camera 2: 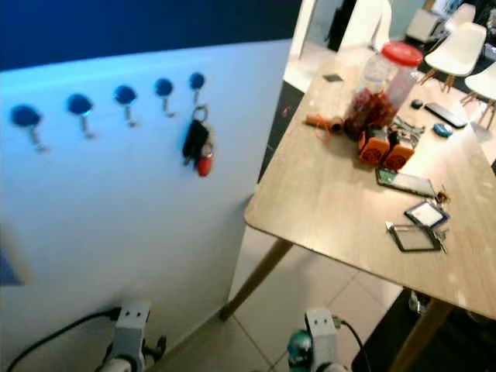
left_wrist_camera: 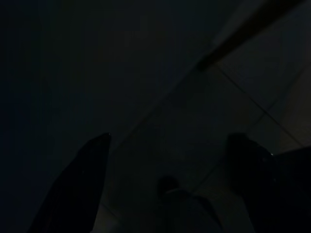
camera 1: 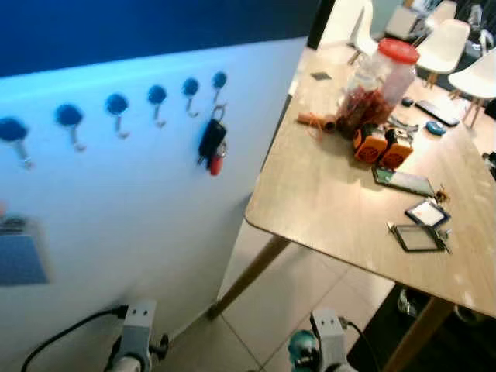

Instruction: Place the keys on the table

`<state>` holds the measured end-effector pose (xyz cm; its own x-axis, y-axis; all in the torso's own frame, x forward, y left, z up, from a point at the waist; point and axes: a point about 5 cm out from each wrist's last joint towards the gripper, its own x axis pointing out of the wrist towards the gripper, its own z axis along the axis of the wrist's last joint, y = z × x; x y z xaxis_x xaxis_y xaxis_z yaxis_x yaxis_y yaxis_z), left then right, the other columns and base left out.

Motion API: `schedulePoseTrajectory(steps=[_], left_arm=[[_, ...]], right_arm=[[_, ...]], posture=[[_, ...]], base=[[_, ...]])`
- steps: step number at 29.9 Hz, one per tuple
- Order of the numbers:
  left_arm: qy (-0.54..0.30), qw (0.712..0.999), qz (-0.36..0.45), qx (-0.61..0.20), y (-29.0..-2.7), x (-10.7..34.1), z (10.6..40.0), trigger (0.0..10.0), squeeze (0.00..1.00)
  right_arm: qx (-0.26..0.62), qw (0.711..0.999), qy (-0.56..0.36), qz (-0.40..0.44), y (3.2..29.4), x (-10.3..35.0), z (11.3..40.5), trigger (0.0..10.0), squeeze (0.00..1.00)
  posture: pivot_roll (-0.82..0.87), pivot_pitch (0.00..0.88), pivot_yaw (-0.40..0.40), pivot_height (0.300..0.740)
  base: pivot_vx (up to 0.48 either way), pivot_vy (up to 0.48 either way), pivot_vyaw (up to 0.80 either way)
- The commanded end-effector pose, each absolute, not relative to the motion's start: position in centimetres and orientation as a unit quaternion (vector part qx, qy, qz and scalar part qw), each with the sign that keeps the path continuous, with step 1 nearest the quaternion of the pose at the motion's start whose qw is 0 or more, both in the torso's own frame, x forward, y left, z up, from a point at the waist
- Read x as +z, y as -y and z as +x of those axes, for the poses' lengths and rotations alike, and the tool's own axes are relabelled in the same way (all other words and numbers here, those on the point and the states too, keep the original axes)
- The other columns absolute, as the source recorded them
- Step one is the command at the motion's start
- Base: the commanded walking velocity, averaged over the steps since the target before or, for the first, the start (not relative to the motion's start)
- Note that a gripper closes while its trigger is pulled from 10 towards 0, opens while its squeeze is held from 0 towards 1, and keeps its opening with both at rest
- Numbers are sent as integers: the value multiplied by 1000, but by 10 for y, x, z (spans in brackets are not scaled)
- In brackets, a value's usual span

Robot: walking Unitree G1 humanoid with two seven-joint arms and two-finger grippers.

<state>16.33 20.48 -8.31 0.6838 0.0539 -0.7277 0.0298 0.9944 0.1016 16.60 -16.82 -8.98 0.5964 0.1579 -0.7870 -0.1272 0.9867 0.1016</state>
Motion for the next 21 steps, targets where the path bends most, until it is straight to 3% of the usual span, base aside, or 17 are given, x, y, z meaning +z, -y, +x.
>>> schedulePoseTrajectory(steps=[1,16,21], left_arm=[[-392,918,49,-2,-200,-83,165,10000,0],[-374,927,29,5,-201,-79,169,10000,0],[-364,931,16,9,-200,-77,173,10000,0]], right_arm=[[66,891,-448,12,177,-90,164,10000,0],[72,888,-454,2,191,-90,161,10000,0],[87,882,-463,-9,196,-91,156,10000,0]], posture=[[80,21,-144,740],[84,27,-144,740],[87,39,-145,740]], base=[[0,0,-800],[0,0,-800],[0,0,0]])
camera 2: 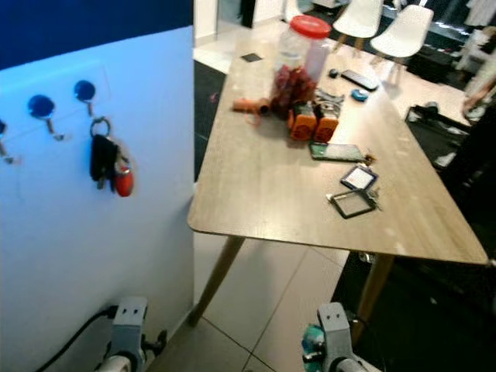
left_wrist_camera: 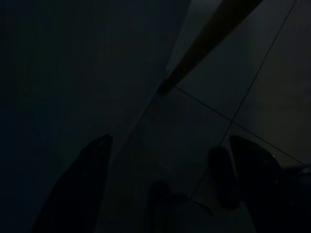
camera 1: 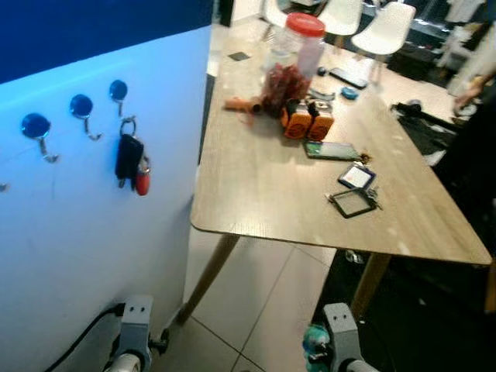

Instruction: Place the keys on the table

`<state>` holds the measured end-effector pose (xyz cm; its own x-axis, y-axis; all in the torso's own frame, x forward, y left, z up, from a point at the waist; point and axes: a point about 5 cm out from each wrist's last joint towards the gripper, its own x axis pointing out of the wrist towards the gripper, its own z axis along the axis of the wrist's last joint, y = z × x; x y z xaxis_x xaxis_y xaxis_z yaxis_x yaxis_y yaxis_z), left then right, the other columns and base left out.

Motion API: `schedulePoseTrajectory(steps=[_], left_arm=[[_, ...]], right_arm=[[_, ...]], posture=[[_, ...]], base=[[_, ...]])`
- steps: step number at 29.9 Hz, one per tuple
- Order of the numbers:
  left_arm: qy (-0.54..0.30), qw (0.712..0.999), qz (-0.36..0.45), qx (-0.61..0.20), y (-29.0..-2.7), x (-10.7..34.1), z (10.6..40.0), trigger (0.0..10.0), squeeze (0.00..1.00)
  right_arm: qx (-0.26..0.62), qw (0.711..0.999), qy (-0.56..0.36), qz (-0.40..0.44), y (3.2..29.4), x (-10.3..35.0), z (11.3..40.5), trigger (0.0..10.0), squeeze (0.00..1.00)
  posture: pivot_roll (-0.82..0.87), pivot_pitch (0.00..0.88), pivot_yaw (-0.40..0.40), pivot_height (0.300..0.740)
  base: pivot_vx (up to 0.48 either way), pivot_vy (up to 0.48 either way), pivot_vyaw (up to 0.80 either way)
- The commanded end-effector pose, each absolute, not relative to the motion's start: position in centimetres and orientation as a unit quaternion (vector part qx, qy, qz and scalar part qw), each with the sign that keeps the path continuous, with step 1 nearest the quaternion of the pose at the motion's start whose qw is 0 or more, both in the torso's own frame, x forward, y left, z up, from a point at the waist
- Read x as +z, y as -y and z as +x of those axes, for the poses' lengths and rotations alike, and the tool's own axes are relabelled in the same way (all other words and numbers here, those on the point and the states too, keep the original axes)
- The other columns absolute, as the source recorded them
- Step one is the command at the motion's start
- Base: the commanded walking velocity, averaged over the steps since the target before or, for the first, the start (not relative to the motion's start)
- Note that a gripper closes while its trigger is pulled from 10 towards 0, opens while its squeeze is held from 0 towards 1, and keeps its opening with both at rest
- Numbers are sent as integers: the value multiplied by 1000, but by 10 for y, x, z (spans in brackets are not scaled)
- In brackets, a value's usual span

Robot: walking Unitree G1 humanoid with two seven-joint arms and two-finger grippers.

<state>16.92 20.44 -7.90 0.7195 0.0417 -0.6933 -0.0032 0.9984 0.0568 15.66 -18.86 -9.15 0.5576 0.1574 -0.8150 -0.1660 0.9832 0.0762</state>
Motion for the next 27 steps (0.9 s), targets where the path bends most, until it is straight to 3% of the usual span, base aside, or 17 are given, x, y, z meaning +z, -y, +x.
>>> schedulePoseTrajectory(steps=[1,10,17,27], left_arm=[[-364,931,16,9,-200,-77,173,10000,0],[-353,936,11,7,-197,-76,174,10000,0],[-349,937,11,8,-197,-75,175,10000,0],[-350,937,10,10,-199,-74,178,10000,0]], right_arm=[[87,882,-463,-9,196,-91,156,10000,0],[95,884,-458,-2,181,-90,163,10000,0],[109,885,-452,2,151,-89,172,10000,0],[100,884,-457,3,169,-91,164,10000,0]], posture=[[87,39,-145,740],[90,47,-148,740],[94,51,-147,740],[93,56,-141,740]], base=[[0,0,0],[0,0,0],[0,-468,0],[0,-480,0]])
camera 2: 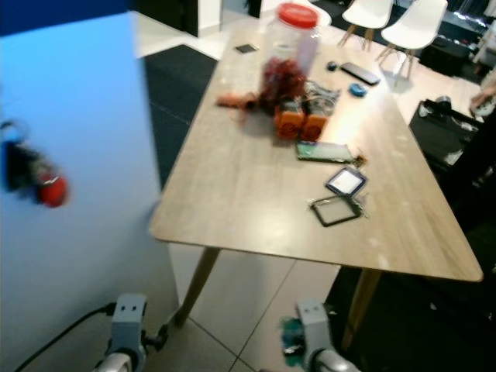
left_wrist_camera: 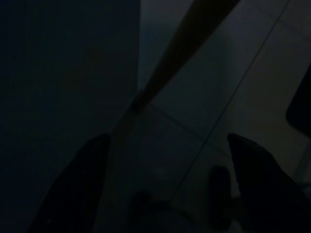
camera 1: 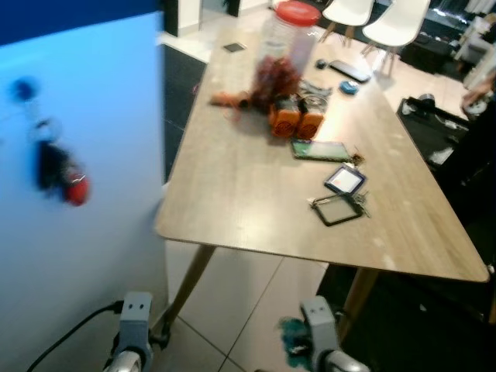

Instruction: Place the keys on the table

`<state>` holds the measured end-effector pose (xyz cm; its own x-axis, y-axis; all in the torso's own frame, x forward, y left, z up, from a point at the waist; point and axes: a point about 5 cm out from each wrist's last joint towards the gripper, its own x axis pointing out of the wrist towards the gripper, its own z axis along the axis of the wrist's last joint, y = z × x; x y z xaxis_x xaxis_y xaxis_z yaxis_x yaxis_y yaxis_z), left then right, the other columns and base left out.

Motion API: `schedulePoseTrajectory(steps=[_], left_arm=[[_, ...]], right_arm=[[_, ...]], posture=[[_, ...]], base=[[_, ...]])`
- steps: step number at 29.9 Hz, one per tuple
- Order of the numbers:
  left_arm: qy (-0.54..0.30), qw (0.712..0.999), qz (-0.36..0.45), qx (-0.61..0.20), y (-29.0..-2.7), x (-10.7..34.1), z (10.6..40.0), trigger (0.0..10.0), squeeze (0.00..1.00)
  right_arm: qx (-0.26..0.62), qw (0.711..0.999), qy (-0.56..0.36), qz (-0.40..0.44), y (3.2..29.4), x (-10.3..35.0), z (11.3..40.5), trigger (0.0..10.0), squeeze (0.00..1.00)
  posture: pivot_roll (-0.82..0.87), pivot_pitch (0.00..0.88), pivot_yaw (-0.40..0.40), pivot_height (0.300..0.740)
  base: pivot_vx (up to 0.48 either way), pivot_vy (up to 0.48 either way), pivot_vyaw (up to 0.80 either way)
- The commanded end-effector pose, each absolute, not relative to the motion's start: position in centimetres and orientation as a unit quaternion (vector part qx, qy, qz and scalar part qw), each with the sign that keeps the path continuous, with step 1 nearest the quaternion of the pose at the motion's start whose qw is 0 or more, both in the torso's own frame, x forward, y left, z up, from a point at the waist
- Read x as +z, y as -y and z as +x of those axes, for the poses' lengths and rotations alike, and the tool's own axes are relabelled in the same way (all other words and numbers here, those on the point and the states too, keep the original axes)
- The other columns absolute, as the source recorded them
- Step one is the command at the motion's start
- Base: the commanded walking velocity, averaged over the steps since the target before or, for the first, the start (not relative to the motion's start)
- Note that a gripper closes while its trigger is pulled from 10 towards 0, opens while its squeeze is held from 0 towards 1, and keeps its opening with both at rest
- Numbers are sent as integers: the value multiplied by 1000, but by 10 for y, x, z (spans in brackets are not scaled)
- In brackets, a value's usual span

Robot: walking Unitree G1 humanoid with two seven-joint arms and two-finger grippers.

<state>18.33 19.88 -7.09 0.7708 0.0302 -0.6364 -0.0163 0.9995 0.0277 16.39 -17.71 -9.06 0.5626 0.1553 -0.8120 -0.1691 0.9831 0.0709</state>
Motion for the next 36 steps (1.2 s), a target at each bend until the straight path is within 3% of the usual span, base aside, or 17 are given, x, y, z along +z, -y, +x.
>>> schedulePoseTrajectory(steps=[1,4,25,30,36], left_arm=[[-350,937,10,10,-199,-74,178,10000,0],[-349,937,10,10,-199,-74,178,10000,0],[-320,947,0,36,-199,-66,192,10000,0],[-305,951,8,49,-202,-62,196,10000,0],[-294,954,15,60,-206,-59,200,10000,0]], right_arm=[[99,884,-458,3,169,-91,164,10000,0],[98,883,-458,2,169,-92,164,10000,0],[91,882,-462,-1,180,-94,152,10000,0],[52,893,-444,-48,199,-90,155,10000,0],[-97,901,-387,-170,253,-73,159,10000,0]], posture=[[93,56,-141,740],[92,56,-140,740],[95,63,-138,740],[98,61,-141,740],[96,59,-137,740]], base=[[0,-480,0],[0,-397,0],[0,0,0],[0,0,0],[0,0,0]])
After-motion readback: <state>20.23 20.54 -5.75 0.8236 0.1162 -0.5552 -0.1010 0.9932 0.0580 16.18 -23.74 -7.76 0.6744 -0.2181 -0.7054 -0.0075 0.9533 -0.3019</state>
